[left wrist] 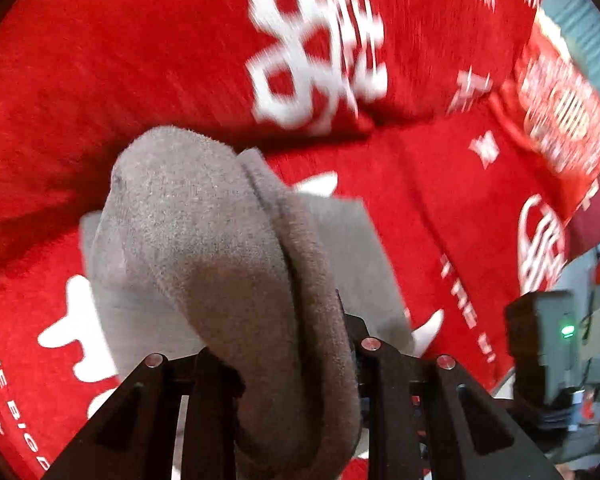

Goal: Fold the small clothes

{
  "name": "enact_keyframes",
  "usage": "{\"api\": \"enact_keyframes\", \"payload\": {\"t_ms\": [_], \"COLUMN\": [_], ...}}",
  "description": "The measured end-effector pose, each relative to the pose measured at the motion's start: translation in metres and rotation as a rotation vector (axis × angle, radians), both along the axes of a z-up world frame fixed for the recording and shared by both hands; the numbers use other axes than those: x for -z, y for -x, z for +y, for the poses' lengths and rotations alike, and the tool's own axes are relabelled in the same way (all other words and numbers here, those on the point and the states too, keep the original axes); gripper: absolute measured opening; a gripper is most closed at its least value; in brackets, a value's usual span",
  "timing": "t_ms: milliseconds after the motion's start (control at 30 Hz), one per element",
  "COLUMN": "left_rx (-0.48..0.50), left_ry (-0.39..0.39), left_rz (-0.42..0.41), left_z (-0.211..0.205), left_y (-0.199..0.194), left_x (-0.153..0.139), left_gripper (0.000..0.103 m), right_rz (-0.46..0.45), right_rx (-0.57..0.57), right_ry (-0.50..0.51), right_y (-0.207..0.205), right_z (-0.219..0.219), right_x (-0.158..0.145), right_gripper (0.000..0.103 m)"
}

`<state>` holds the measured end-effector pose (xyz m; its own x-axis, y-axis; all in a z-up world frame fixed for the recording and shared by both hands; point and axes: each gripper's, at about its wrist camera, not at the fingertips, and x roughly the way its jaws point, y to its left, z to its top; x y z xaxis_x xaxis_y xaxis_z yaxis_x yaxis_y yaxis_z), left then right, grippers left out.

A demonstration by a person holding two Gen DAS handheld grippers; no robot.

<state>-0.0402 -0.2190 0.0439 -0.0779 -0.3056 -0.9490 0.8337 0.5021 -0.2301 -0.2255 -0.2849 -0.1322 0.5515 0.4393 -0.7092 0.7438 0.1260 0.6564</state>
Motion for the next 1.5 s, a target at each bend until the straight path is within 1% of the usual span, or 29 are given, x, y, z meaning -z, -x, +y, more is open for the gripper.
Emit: {"api": "enact_keyframes", "payload": {"t_ms": [67, 133, 167, 200, 233, 267, 300, 333, 367, 467, 533, 600, 667, 767, 800, 833, 867, 900, 933, 1033, 1067, 1133, 1200, 1233, 1267, 1333, 1367, 1467, 1500], "left_rx": [0.002, 0.002, 0.002, 0.006, 0.004, 0.0, 0.0, 0.0, -0.001, -0.043, -0.073, -0.103, -0.131, -0.19, -0.207, -0.225, -0.246, -0.272, -0.292, -0.35, -0.364, -0.383, -0.391, -0.397, -0.406, -0.415, -0.417, -0.425, -0.428], "left_ry": [-0.029, -0.035, -0.037, -0.026, -0.013, 0.001, 0.015, 0.02, 0.025, 0.048, 0.077, 0.089, 0.078, 0.021, 0.001, -0.014, -0.034, -0.062, -0.08, -0.128, -0.14, -0.172, -0.187, -0.194, -0.203, -0.208, -0.205, -0.203, -0.212], "left_rz": [-0.007, -0.034, -0.041, -0.034, -0.043, -0.067, -0.113, -0.133, -0.134, -0.09, -0.09, -0.098, -0.094, -0.085, -0.095, -0.105, -0.112, -0.11, -0.102, -0.054, -0.041, 0.0, 0.038, 0.05, 0.059, 0.076, 0.076, 0.062, 0.05], "left_z": [-0.003, -0.004, -0.004, -0.004, -0.001, 0.0, 0.001, 0.001, 0.0, 0.005, 0.013, 0.026, 0.036, 0.064, 0.073, 0.081, 0.089, 0.1, 0.106, 0.13, 0.135, 0.146, 0.154, 0.157, 0.16, 0.167, 0.169, 0.173, 0.174], "left_y": [0.007, 0.012, 0.013, 0.013, 0.013, 0.013, 0.014, 0.015, 0.014, 0.005, -0.002, -0.011, -0.02, -0.038, -0.042, -0.046, -0.05, -0.054, -0.057, -0.064, -0.066, -0.068, -0.068, -0.068, -0.069, -0.07, -0.07, -0.07, -0.069], "left_x": [0.01, 0.009, 0.008, 0.004, 0.001, -0.005, -0.014, -0.018, -0.022, -0.033, -0.044, -0.053, -0.053, -0.046, -0.042, -0.04, -0.036, -0.03, -0.024, -0.009, -0.005, 0.006, 0.014, 0.017, 0.019, 0.023, 0.024, 0.026, 0.028], "left_gripper": [0.027, 0.03, 0.044, 0.055, 0.075, 0.082, 0.09, 0.091, 0.091, 0.091, 0.091, 0.091, 0.091, 0.091, 0.091, 0.091, 0.091, 0.091, 0.091, 0.091, 0.091, 0.091, 0.091, 0.091, 0.091, 0.091, 0.091, 0.091, 0.091], "right_rz": [-0.013, -0.021, -0.025, -0.028, -0.032, -0.037, -0.04, -0.045, -0.05, -0.069, -0.108, -0.147, -0.182, -0.238, -0.253, -0.272, -0.284, -0.296, -0.309, -0.336, -0.343, -0.352, -0.346, -0.347, -0.355, -0.38, -0.379, -0.348, -0.314], "right_rx": [-0.004, -0.007, -0.008, -0.007, -0.004, 0.0, 0.004, 0.008, 0.013, 0.042, 0.096, 0.152, 0.215, 0.342, 0.377, 0.418, 0.44, 0.454, 0.464, 0.465, 0.47, 0.474, 0.466, 0.468, 0.475, 0.508, 0.511, 0.437, 0.374], "right_ry": [-0.016, -0.029, -0.035, -0.041, -0.051, -0.063, -0.069, -0.074, -0.079, -0.084, -0.097, -0.125, -0.167, -0.249, -0.274, -0.304, -0.323, -0.339, -0.353, -0.385, -0.394, -0.41, -0.412, -0.414, -0.419, -0.431, -0.428, -0.398, -0.363], "right_y": [0.007, 0.006, 0.007, 0.009, 0.015, 0.016, 0.01, 0.008, 0.009, 0.011, 0.02, 0.029, 0.038, 0.06, 0.066, 0.072, 0.075, 0.078, 0.078, 0.075, 0.07, 0.08, 0.084, 0.078, 0.086, 0.081, 0.079, 0.069, 0.061], "right_z": [-0.004, -0.001, -0.001, -0.004, -0.006, -0.008, -0.005, -0.004, -0.006, -0.015, -0.022, -0.029, -0.037, -0.046, -0.048, -0.051, -0.051, -0.051, -0.051, -0.056, -0.058, -0.06, -0.06, -0.061, -0.063, -0.059, -0.058, -0.063, -0.066], "right_x": [0.004, 0.008, 0.009, 0.011, 0.013, 0.014, 0.015, 0.016, 0.016, 0.016, 0.014, 0.016, 0.022, 0.03, 0.034, 0.038, 0.041, 0.043, 0.045, 0.06, 0.06, 0.057, 0.057, 0.053, 0.056, 0.052, 0.051, 0.044, 0.039], "right_gripper": [0.008, 0.008, 0.009, 0.009, 0.009, 0.009, 0.009, 0.009, 0.009, 0.009, 0.009, 0.009, 0.009, 0.01, 0.012, 0.019, 0.027, 0.031, 0.036, 0.037, 0.037, 0.037, 0.044, 0.049, 0.054, 0.062, 0.062, 0.062, 0.061]}}
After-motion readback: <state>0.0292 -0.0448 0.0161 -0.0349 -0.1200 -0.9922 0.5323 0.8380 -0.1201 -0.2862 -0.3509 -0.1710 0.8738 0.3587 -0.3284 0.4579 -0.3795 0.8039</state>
